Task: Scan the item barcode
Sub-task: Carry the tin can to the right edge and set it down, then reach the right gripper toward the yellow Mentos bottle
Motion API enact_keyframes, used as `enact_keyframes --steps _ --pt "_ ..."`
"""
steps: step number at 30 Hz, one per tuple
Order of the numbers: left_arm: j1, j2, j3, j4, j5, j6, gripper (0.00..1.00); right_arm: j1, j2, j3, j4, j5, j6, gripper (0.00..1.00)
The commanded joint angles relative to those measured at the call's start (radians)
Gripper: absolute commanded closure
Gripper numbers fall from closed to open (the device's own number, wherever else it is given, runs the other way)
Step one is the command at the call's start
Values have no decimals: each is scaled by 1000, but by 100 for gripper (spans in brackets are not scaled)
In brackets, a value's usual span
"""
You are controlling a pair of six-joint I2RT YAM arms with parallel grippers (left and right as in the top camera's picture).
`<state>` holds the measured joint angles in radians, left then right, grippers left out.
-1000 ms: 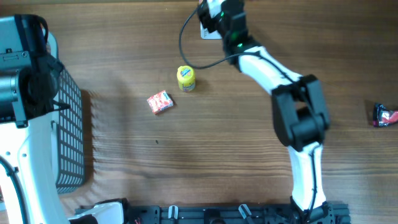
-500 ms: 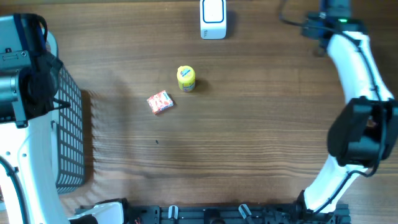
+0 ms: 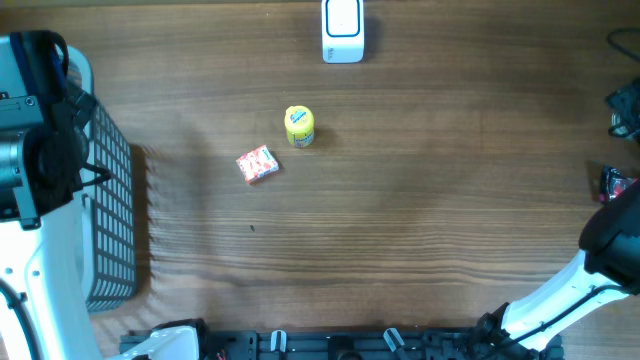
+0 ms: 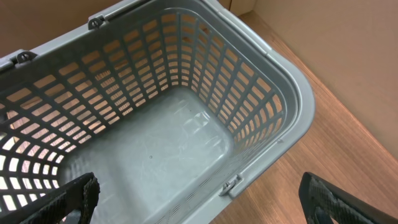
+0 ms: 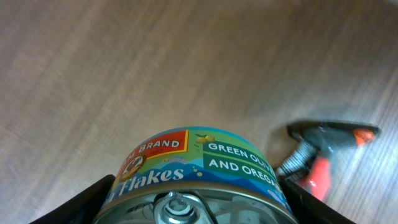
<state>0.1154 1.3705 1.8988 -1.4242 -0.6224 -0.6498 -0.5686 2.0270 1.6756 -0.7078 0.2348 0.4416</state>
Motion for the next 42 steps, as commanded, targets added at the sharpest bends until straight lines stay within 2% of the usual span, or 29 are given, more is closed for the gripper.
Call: enact_keyframes --steps 1,12,13,14,15,17,22,26,28,31,33,35,38,42 --pt "6 -11 -5 2 9 -18 0 5 39 0 46 -26 6 45" --pt "6 -11 -5 2 42 -17 0 4 217 0 63 -26 6 42" --pt "6 -11 -5 1 42 -17 0 3 217 0 52 -26 6 33" --pt "6 -11 -5 0 42 -17 0 2 217 0 39 -26 1 7" --pt "6 -11 -5 0 42 -17 0 1 217 0 30 -27 -28 0" --pt "6 -11 -5 10 42 -18 0 1 217 0 5 -21 -100 0" --pt "6 -48 -5 72 42 -18 0 7 164 2 -63 3 -98 0" --pt "6 -142 -5 140 42 -18 0 78 -35 2 -68 -52 -100 0" --pt "6 -205 -5 163 41 -18 0 175 -182 2 -73 -192 -103 0" --pt "6 -275 -5 164 37 -17 0 391 -269 14 -76 -411 -263 0" --pt "6 -310 -5 161 17 -17 0 588 -254 47 -145 -402 -293 0" --pt "6 -342 -5 146 -12 -16 0 826 -216 73 -189 -214 -286 0" --pt "6 -359 -5 102 -26 -17 0 1029 -158 118 -211 -172 -314 0" --pt "6 -359 -5 73 -26 -21 0 1164 -55 149 -191 -167 -366 0"
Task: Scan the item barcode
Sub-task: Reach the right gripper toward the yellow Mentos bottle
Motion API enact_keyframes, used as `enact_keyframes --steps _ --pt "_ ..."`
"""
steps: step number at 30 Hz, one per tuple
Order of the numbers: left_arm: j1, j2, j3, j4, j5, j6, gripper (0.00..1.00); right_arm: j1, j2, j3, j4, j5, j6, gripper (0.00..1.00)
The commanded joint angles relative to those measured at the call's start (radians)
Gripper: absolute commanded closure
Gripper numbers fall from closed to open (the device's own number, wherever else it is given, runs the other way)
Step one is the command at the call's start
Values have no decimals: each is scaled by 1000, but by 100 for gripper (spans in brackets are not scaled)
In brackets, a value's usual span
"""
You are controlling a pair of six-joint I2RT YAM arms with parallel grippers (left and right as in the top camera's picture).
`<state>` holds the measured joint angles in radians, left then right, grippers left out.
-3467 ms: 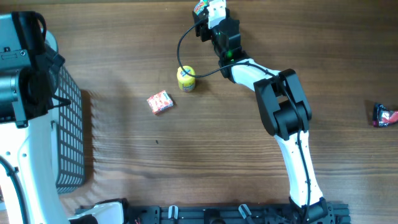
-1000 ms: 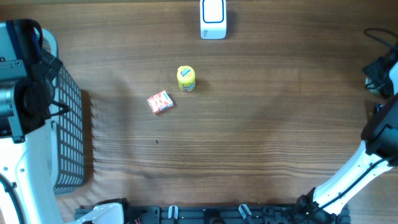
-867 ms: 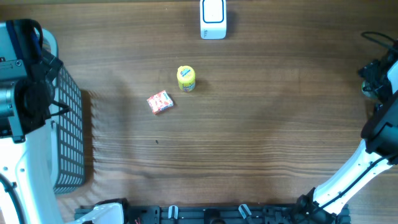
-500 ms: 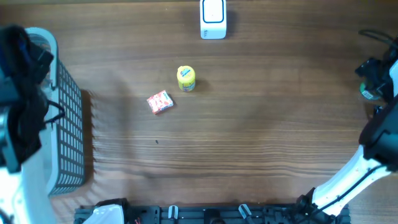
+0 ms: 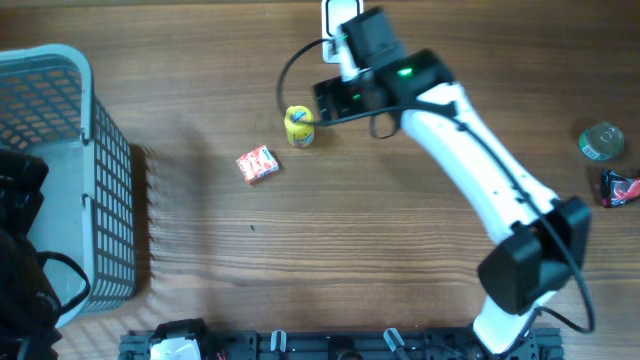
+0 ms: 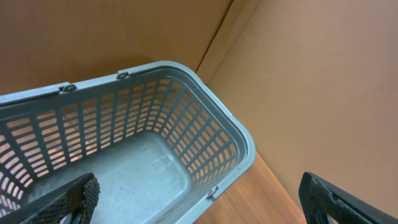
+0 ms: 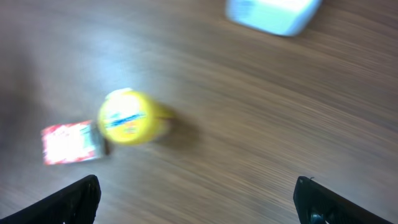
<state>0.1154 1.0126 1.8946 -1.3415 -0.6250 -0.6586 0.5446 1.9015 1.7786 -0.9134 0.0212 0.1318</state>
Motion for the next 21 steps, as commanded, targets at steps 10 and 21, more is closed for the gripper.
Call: enact_keyframes --steps 10,21 --pt "6 -1 -1 -25 -24 -12 0 86 261 47 74 -106 -140 0" --pt "6 2 -97 -11 -51 -35 0 131 369 47 197 1 -193 0"
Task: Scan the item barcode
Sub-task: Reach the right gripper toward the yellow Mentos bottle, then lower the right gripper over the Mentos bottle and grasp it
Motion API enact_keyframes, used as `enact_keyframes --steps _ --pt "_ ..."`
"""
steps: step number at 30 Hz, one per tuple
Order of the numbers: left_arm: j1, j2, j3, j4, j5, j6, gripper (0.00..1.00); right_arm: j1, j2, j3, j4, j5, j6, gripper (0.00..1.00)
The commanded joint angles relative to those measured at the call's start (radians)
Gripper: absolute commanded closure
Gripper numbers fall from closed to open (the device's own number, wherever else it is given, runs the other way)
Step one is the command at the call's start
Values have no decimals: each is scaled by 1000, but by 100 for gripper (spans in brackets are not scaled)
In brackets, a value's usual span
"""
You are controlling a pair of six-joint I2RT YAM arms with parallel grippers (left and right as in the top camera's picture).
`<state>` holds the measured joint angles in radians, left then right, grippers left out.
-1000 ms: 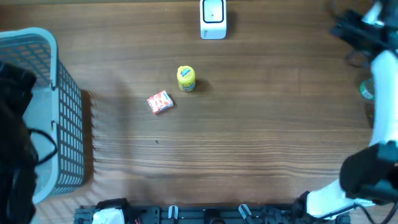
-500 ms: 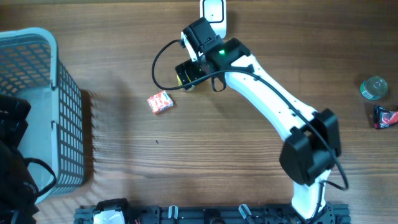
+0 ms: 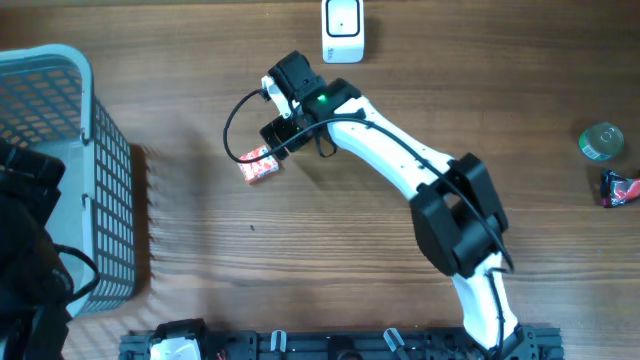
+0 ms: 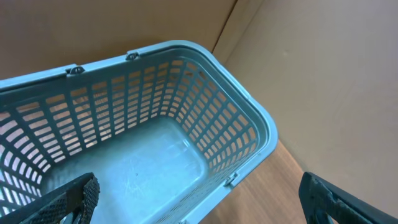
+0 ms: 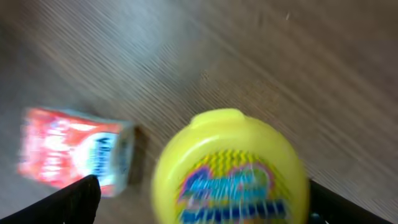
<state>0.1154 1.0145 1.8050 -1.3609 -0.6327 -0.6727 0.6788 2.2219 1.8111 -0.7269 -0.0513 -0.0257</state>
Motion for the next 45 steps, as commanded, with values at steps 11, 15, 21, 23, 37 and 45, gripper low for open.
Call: enact_keyframes --steps 11,15,21,23,37,45 --pt "6 0 -7 10 -47 -21 0 -4 79 14 150 122 -76 4" --pt "6 0 -7 10 -46 -21 0 -5 85 14 127 122 -76 30" --pt "6 0 -7 6 -46 -21 0 -5 85 14 87 123 -41 45" --pt "6 0 -7 3 -47 -21 0 -6 84 14 69 135 -10 45" --pt "6 0 -7 -20 -32 -51 0 -100 -108 18 -243 163 473 49" --pt "6 0 -7 -52 -8 -102 0 -172 -133 -2 -443 140 1027 44"
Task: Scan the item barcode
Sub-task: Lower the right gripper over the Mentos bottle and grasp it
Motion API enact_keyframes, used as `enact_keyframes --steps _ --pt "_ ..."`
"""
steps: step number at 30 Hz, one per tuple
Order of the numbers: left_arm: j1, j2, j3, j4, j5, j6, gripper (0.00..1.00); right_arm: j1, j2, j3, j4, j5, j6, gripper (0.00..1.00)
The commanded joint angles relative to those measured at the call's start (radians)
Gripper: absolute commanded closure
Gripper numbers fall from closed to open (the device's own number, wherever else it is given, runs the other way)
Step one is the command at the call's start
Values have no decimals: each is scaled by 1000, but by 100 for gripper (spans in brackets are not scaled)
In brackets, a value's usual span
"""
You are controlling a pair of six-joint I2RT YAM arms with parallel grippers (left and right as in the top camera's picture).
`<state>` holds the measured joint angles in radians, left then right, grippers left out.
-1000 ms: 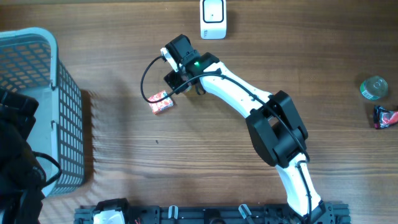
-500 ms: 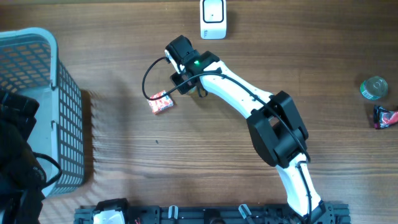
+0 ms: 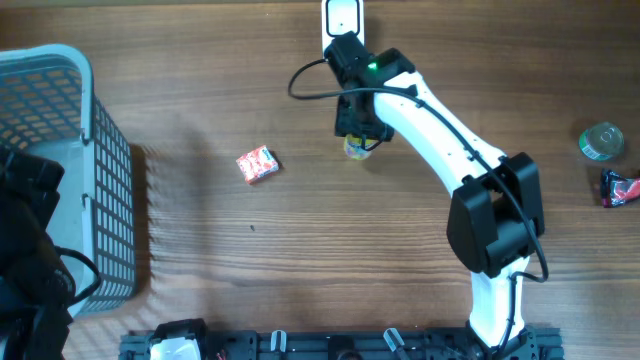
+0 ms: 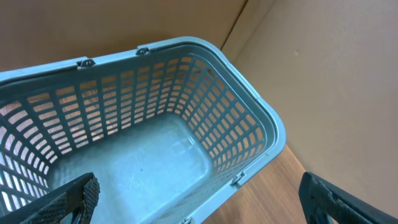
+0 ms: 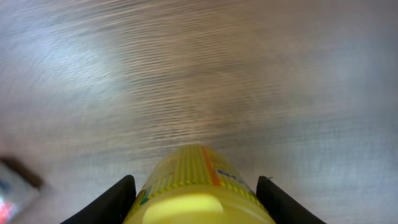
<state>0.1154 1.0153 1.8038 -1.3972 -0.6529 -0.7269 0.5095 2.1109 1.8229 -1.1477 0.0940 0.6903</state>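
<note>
My right gripper [image 3: 357,135] is shut on a small yellow tub [image 5: 198,185]; in the right wrist view the tub fills the space between both fingers. Overhead, the tub [image 3: 357,148] peeks out below the gripper, just in front of the white barcode scanner [image 3: 342,18] at the table's far edge. A red-and-white packet [image 3: 257,164] lies on the wood to the left. My left gripper [image 4: 199,193] is open above the grey basket [image 4: 261,118], nothing between its fingers.
The grey basket [image 3: 105,190] stands at the table's left edge. A round tin [image 3: 601,141] and a red-and-black object [image 3: 618,187] sit at the far right.
My right gripper was open over the yellow tub near the red packet; now it is shut on the tub and has moved right, in front of the scanner. The left arm barely shifted.
My right gripper first held a tin at the far right. Then the tin stood on the table and the gripper was open near the scanner, then over the yellow tub. Now it holds the tub in front of the scanner. The left gripper stayed open over the basket.
</note>
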Motion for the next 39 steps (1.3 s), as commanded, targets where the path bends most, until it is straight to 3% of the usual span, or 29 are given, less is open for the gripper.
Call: enact_keyframes --steps 1,6,11,17,19,25,30,34,35,37,39 --pt "6 -1 -6 -19 13 -48 0 -3 -22 -19 -22 -5 388 39" --pt "6 -1 -6 -31 44 -57 0 -3 -22 -32 -20 8 773 44" --pt "6 -1 -6 -37 85 -75 0 -3 -22 -32 -20 71 1067 43" --pt "6 -1 -6 -63 95 -127 0 -3 10 -32 -25 241 1180 43" --pt "6 -1 -6 -63 96 -127 0 -3 32 -32 -40 264 1194 48" --pt "6 -1 -6 -63 116 -127 0 -6 93 -32 -93 252 1365 47" --pt "6 -1 -6 -67 129 -127 0 -46 124 -32 -59 253 1380 51" --pt "6 -1 -6 -59 129 -140 0 -93 124 -32 -85 246 1380 44" --pt "6 -1 -6 -59 129 -150 0 -104 124 -32 -92 232 1379 38" --pt "6 -1 -6 -59 129 -150 0 -112 124 -32 -96 219 1366 8" --pt "6 -1 -6 -59 128 -149 0 -111 124 -32 -97 237 1324 0"
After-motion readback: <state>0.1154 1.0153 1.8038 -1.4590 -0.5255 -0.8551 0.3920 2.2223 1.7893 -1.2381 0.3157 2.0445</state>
